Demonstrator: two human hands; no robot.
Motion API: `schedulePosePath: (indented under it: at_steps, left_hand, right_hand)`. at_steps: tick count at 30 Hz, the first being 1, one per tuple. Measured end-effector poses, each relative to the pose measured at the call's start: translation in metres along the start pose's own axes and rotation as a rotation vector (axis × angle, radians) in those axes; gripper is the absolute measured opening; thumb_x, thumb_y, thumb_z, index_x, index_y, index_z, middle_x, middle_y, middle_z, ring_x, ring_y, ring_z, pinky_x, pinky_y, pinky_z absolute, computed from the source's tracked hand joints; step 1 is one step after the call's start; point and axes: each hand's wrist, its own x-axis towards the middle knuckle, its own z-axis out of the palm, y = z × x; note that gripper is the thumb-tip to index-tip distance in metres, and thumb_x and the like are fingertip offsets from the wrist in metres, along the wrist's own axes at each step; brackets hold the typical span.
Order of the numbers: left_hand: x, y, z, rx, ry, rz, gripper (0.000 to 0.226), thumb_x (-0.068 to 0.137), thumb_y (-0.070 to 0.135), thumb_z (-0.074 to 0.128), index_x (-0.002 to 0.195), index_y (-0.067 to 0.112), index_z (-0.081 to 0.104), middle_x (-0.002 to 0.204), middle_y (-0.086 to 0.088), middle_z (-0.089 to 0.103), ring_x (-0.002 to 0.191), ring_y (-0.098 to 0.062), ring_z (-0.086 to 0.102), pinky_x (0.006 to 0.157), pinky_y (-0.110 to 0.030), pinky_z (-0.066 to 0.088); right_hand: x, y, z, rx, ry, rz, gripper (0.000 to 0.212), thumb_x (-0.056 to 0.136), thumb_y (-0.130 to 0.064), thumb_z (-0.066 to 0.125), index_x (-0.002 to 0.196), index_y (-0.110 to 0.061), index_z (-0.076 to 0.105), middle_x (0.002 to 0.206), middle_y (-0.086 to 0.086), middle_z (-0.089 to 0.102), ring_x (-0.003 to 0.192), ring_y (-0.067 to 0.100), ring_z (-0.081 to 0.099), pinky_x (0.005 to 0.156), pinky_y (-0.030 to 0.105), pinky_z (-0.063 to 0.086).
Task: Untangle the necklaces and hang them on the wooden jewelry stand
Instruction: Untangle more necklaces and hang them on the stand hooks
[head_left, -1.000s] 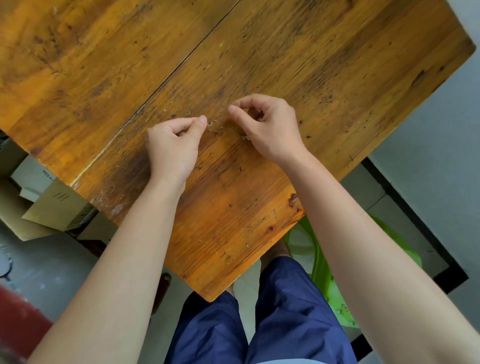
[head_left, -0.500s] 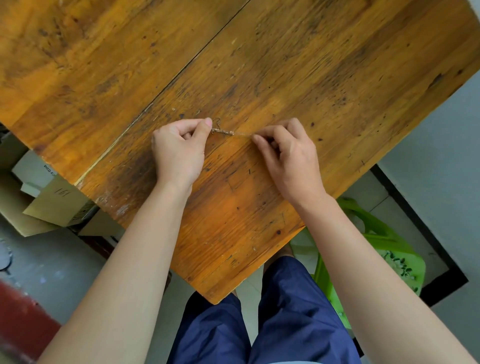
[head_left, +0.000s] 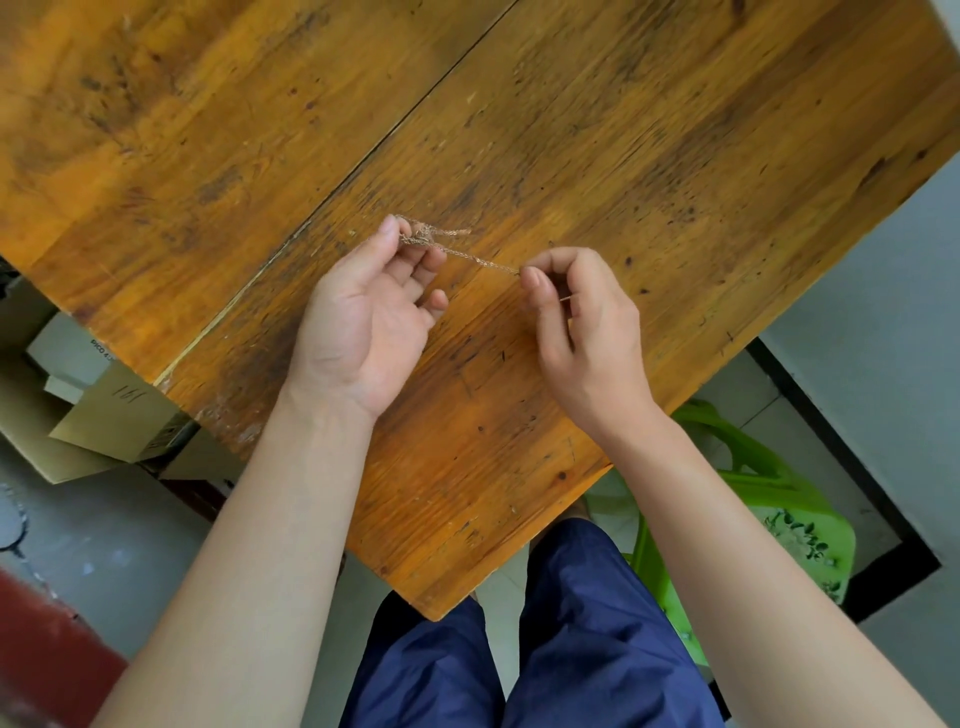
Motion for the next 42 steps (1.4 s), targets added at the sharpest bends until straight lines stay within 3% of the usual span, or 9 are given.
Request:
schedulePosePath:
  at_steps: [7, 15, 17, 20, 23, 27, 31, 37, 42]
  left_hand:
    - [0.003, -0.004, 0.004, -0.025, 0.084, 0.045, 0.010, 0.097, 0.028, 0.055, 0.091, 0.023, 0.062, 0.091, 0.004, 0.059, 0.091, -0.012, 0.055, 0.080, -0.029, 0.041]
    - [-0.004, -0.009, 0.012, -0.010, 0.153, 0.087, 0.014, 0.095, 0.018, 0.052, 0.085, 0.016, 0.061, 0.086, 0.000, 0.065, 0.089, -0.016, 0.061, 0.080, -0.032, 0.047]
    - [-0.004, -0.012, 0.011, 0.029, 0.161, 0.089, 0.013, 0.096, 0.018, 0.053, 0.086, 0.014, 0.061, 0.086, -0.003, 0.065, 0.089, -0.017, 0.062, 0.081, -0.033, 0.049]
    - [-0.006, -0.014, 0.007, 0.055, 0.149, 0.080, 0.004, 0.096, 0.015, 0.056, 0.093, 0.015, 0.060, 0.087, -0.003, 0.065, 0.089, -0.018, 0.063, 0.080, -0.034, 0.049]
    - [-0.009, -0.015, 0.003, 0.121, 0.147, 0.105, 0.015, 0.094, 0.008, 0.061, 0.106, 0.016, 0.057, 0.088, -0.001, 0.068, 0.089, -0.016, 0.064, 0.078, -0.032, 0.049]
    - [-0.013, -0.014, 0.003, 0.334, 0.273, 0.200, 0.027, 0.089, 0.011, 0.070, 0.114, 0.013, 0.060, 0.098, -0.001, 0.076, 0.097, -0.015, 0.070, 0.081, -0.029, 0.053]
    - [-0.016, -0.010, 0.004, 0.460, 0.347, 0.341, 0.027, 0.088, 0.013, 0.072, 0.113, 0.013, 0.061, 0.096, 0.003, 0.077, 0.094, -0.004, 0.070, 0.085, -0.023, 0.052]
    - [-0.014, -0.001, -0.004, 0.299, 0.137, 0.256, 0.026, 0.094, 0.004, 0.062, 0.117, 0.015, 0.057, 0.102, -0.003, 0.073, 0.093, -0.011, 0.063, 0.076, -0.026, 0.043]
    - [-0.015, 0.004, -0.007, 0.367, 0.054, 0.330, 0.029, 0.094, -0.004, 0.056, 0.118, 0.012, 0.055, 0.099, -0.006, 0.068, 0.096, -0.019, 0.067, 0.077, -0.028, 0.044]
  right_hand:
    - [-0.006, -0.008, -0.006, 0.072, 0.013, -0.016, 0.013, 0.104, -0.015, 0.051, 0.103, -0.007, 0.060, 0.091, 0.003, 0.062, 0.083, 0.017, 0.061, 0.074, 0.017, 0.044]
    - [-0.012, -0.006, -0.008, 0.422, -0.048, 0.324, 0.010, 0.103, -0.025, 0.052, 0.097, -0.024, 0.060, 0.086, -0.007, 0.065, 0.083, 0.020, 0.069, 0.073, 0.052, 0.055]
    - [-0.013, -0.004, -0.010, 0.486, -0.059, 0.365, 0.010, 0.102, -0.025, 0.053, 0.096, -0.023, 0.061, 0.088, -0.003, 0.065, 0.081, 0.017, 0.069, 0.072, 0.049, 0.053]
    - [-0.014, -0.002, -0.013, 0.588, -0.076, 0.407, 0.009, 0.102, -0.019, 0.054, 0.098, -0.018, 0.062, 0.088, 0.001, 0.063, 0.078, 0.013, 0.066, 0.067, 0.032, 0.051]
    - [-0.015, 0.001, -0.016, 0.632, -0.098, 0.430, 0.008, 0.102, -0.015, 0.056, 0.100, -0.015, 0.064, 0.088, 0.003, 0.063, 0.077, 0.014, 0.065, 0.067, 0.026, 0.050]
    - [-0.021, 0.008, -0.016, 0.550, -0.138, 0.409, 0.009, 0.099, -0.014, 0.061, 0.105, -0.018, 0.066, 0.088, -0.001, 0.067, 0.077, 0.016, 0.066, 0.072, 0.029, 0.052]
    - [-0.026, 0.015, -0.017, 0.233, -0.238, 0.246, 0.013, 0.096, -0.019, 0.066, 0.108, -0.021, 0.069, 0.089, -0.009, 0.069, 0.079, 0.009, 0.065, 0.073, 0.024, 0.054]
    - [-0.025, 0.014, -0.013, 0.027, -0.384, 0.107, 0.016, 0.094, -0.024, 0.067, 0.110, -0.021, 0.070, 0.090, -0.011, 0.068, 0.082, 0.004, 0.064, 0.072, 0.017, 0.053]
    - [-0.016, 0.011, -0.011, -0.107, -0.379, -0.011, 0.020, 0.093, -0.020, 0.066, 0.112, -0.019, 0.073, 0.090, -0.008, 0.063, 0.076, 0.004, 0.060, 0.072, 0.018, 0.052]
